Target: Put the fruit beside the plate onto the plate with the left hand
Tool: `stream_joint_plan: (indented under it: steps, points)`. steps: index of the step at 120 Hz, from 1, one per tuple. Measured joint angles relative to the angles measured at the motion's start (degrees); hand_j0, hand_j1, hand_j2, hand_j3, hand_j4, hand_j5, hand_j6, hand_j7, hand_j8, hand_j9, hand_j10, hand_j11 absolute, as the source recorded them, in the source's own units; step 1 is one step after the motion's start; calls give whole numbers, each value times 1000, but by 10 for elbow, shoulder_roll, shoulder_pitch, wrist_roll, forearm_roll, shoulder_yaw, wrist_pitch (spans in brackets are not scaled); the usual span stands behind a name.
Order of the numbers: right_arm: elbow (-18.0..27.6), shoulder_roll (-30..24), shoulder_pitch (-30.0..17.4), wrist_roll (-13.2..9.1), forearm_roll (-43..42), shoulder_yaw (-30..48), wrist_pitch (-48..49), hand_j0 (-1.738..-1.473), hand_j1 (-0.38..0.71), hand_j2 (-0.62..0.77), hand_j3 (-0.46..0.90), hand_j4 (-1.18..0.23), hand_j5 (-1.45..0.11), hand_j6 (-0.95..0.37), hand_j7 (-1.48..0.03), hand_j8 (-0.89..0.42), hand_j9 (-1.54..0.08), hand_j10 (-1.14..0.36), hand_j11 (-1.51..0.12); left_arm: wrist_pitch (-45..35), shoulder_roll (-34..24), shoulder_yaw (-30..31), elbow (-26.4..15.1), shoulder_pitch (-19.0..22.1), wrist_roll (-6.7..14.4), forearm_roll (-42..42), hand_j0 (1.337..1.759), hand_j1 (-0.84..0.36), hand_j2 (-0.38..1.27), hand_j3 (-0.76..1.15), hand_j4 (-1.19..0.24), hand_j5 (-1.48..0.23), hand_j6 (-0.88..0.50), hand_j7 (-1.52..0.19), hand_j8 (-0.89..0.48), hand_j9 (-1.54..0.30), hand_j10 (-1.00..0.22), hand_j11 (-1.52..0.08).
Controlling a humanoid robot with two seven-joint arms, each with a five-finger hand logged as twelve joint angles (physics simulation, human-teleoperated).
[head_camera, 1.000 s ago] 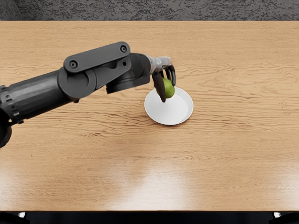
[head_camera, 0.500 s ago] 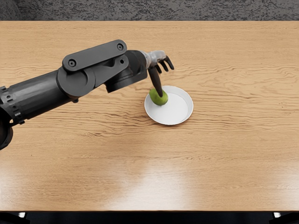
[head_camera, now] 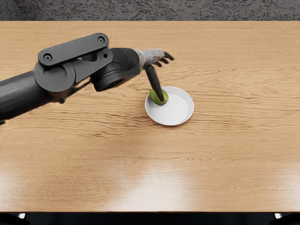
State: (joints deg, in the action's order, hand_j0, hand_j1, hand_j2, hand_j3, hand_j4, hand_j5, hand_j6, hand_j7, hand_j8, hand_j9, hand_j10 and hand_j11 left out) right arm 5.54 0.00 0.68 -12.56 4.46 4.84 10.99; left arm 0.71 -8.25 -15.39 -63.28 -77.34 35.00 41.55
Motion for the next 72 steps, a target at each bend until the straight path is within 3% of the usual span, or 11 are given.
stream_joint_plan:
  steps: [16,29,52,72]
  points:
    - [0,0,1,0,0,0,0,-1658,-349,0,0,0,0,0,0,0,0,0,0,-13,-80,-7,-95,2,0,-53,1658,246,20,0,-90,-116,-88,-115,-88,-116,-90,-116]
    - [0,0,2,0,0,0,0,-1658,-349,0,0,0,0,0,0,0,0,0,0,-9,-109,-24,-151,22,0,-110,1658,259,17,0,-78,-101,-77,-101,-77,-101,-78,-101]
    - [0,0,3,0,0,0,0,-1658,-349,0,0,0,0,0,0,0,0,0,0,8,-158,-75,-215,86,0,-192,1658,270,14,0,-68,-87,-68,-87,-68,-87,-68,-87]
    - [0,0,4,0,-1,0,0,-1658,-349,0,0,0,0,0,0,0,0,0,0,65,-224,-118,-238,116,0,-269,1658,276,13,0,-62,-79,-62,-79,-62,-79,-62,-79]
